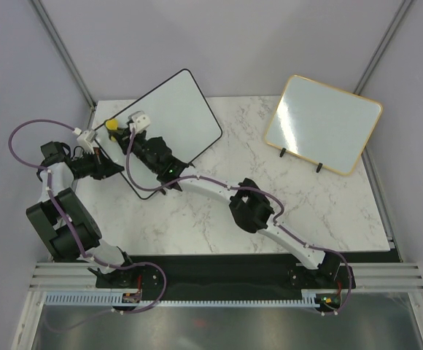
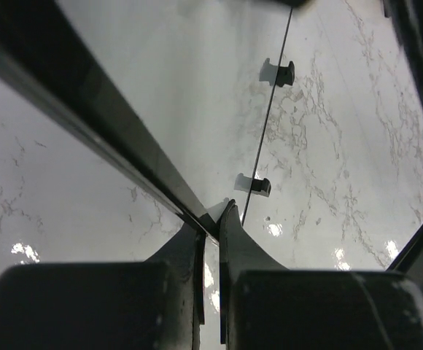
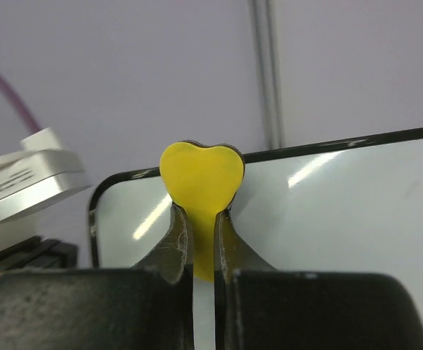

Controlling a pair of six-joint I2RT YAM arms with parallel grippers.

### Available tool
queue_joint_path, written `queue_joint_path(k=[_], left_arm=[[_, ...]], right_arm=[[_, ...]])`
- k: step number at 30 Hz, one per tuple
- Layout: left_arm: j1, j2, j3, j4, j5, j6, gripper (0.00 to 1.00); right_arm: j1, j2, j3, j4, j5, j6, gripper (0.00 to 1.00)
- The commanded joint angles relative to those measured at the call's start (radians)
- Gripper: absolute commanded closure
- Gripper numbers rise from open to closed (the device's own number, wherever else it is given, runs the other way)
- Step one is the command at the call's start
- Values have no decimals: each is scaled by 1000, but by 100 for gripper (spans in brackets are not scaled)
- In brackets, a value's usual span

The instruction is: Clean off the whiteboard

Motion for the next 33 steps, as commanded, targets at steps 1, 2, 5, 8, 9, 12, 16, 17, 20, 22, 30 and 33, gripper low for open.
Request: queue_joint_path(k=[1,2,5,8,9,12,16,17,20,22,30,33], left_arm=[[0,-34,12,166,-159,199,98],[0,-34,12,166,-159,197,98],[-1,-36,12,166,-157,200,98],[-1,-36,12,166,-159,202,98],[-1,-37,10,166,-159,202,98],[0,-34,12,166,-159,203,98],[-3,-33,13,166,-157,202,98],[-1,-33,15,166,-159,202,98],[-1,-33,18,166,-159,200,98],[-1,-31,18,168,-159,199,98],[-1,-34,13,166,-173,203,98],[0,-34,9,166,-174,214,98]], right_arm=[[35,43,17,-54,-68,-66,100],[35,41,15,-54,-68,-65,100],[31,35,5,-57,-27,-86,100],[6,28,0,-74,33,-77,100],[-16,26,-2,-78,47,-67,100],[-50,17,-8,-110,119,-28,100],[-101,-5,-47,-124,151,-5,100],[-101,-9,-54,-124,153,-5,100],[-92,-5,-54,-121,131,-4,100],[-71,0,-45,-115,115,-13,100],[-38,-44,-137,-140,72,24,100],[-63,-144,-268,-169,110,39,100]])
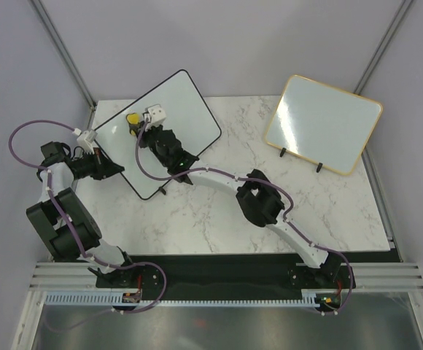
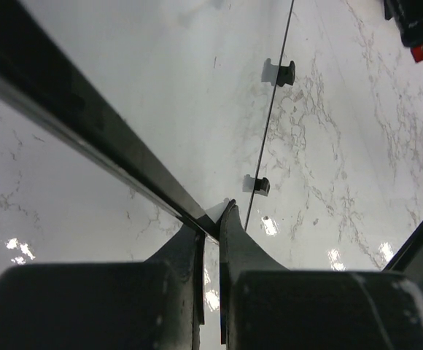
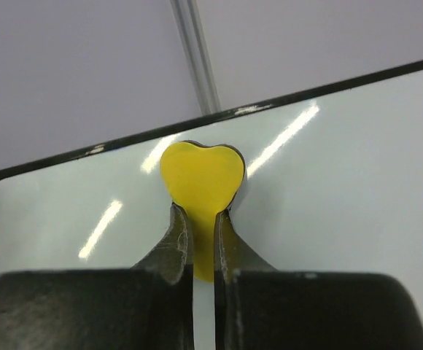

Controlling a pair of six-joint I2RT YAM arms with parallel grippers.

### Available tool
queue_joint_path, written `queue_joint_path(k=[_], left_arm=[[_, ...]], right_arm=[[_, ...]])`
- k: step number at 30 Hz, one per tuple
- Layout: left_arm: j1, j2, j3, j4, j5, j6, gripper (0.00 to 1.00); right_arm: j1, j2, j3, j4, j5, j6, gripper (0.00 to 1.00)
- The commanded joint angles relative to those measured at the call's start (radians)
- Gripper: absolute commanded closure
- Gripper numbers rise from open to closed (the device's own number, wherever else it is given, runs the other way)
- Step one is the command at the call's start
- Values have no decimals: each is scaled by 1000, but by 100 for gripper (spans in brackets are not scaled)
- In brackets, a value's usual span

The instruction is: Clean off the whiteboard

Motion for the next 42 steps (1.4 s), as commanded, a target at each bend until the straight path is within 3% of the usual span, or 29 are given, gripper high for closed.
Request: queue_joint_path(k=[1,7,14,20,24,28,35,42], left_arm=[[-2,-33,10,170,-168,231,98],[0,-13,13,174,-162,229,98],[0,-15,15,177,-175,232,98],[0,-13,15,176,-175,228,98],[0,-12,16,177,-170,225,98],[0,-18,15,177,-170,226,98],[-2,-28,15,177,-175,223,98],[-2,-36,15,177,-175,218,98]], right_arm=[[-43,-88,-207,-161,19,56,100],[-117,-288,-595,-162,53,147,100],[-131,-320,-692,-164,63,194,100],[-65,-256,-584,-224,-53,236,100],[59,-176,-396,-270,-125,172,100],[102,-84,-237,-302,-207,184,100],[90,-109,-146,-262,-124,101,100],[-68,-64,-5,-187,-12,107,100]])
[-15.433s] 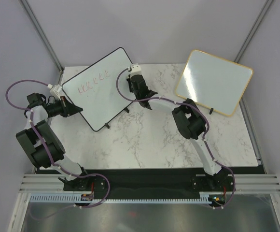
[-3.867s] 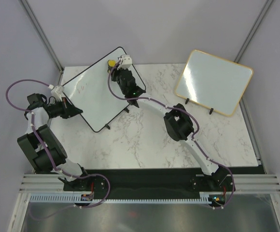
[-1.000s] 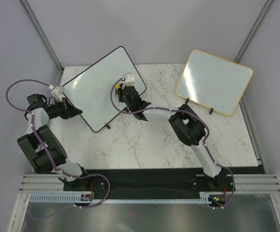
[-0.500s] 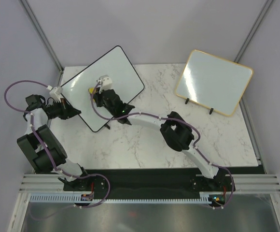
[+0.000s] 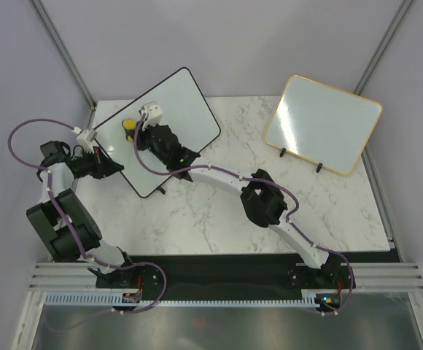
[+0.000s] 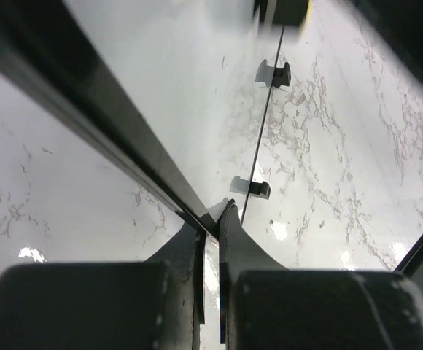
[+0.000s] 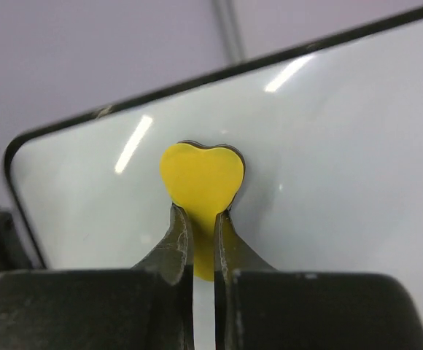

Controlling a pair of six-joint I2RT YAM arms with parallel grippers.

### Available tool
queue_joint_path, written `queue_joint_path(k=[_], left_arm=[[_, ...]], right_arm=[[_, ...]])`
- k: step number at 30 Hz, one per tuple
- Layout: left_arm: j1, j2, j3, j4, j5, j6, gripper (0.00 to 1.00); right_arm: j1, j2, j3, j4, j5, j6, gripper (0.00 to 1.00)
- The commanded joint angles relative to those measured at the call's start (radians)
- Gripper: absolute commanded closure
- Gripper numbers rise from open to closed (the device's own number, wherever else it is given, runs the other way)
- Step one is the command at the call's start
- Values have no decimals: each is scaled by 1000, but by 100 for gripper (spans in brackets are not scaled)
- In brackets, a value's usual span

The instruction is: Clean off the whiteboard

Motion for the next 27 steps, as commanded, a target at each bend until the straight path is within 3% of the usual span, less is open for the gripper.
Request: queue_joint_path(k=[1,7,12,21,27], left_arm=[[-3,-32,16,151,-183,209,98],[-3,-37,16,150,-187,209,98],[-3,-33,20,150,-184,204,98],[-3,-37,19,153,-189,201,98],[-3,-40,17,151,-192,201,98]], right_arm=[[-120,51,81,93,93,-23,100],[-215,135,182,182,139,44,100],[-188,157,216,259,62,88,100],[-51,191,285,328,-25,-50,100],[-80,172,278,346,25,-104,100]])
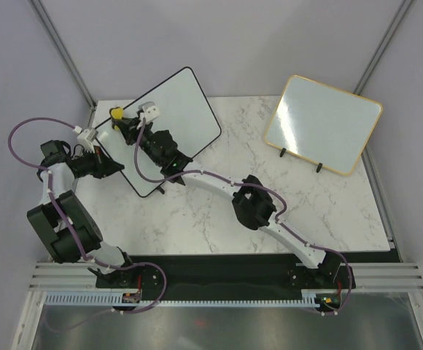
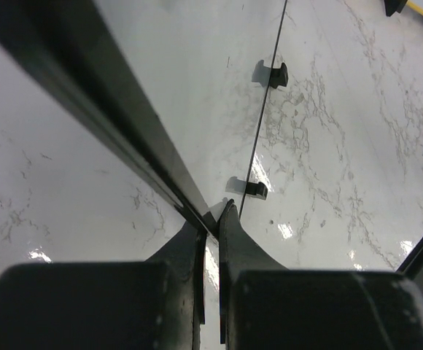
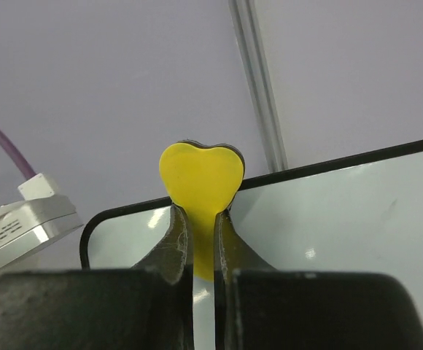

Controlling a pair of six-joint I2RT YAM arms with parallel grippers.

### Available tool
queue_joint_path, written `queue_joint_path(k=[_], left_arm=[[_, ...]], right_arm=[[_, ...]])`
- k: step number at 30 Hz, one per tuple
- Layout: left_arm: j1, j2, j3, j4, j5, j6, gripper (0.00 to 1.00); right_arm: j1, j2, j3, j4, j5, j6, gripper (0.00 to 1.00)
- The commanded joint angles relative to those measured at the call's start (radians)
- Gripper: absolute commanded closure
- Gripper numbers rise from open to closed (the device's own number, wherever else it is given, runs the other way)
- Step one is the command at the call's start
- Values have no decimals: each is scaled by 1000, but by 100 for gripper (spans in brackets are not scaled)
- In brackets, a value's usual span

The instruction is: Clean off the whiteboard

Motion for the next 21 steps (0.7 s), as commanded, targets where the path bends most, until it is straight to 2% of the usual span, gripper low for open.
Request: queue_joint_path(k=[1,7,12,16,17,21], left_arm=[[3,-23,17,152,-193,189,98],[3,-23,16,152,-196,195,98],[5,-17,16,152,-199,199,98],[5,-15,11,151,-205,211,98],[3,-15,11,151,-208,211,98],[3,-17,11,152,-214,214,98]], right_arm=[[-85,-19,25,31,39,-38,100],[-226,-138,-134,-119,148,3,100],[-311,-267,-427,-141,145,13,100],[-319,-344,-576,-136,134,-15,100],[-317,-350,-601,-144,84,-18,100],[-262,-362,-612,-245,8,-58,100]])
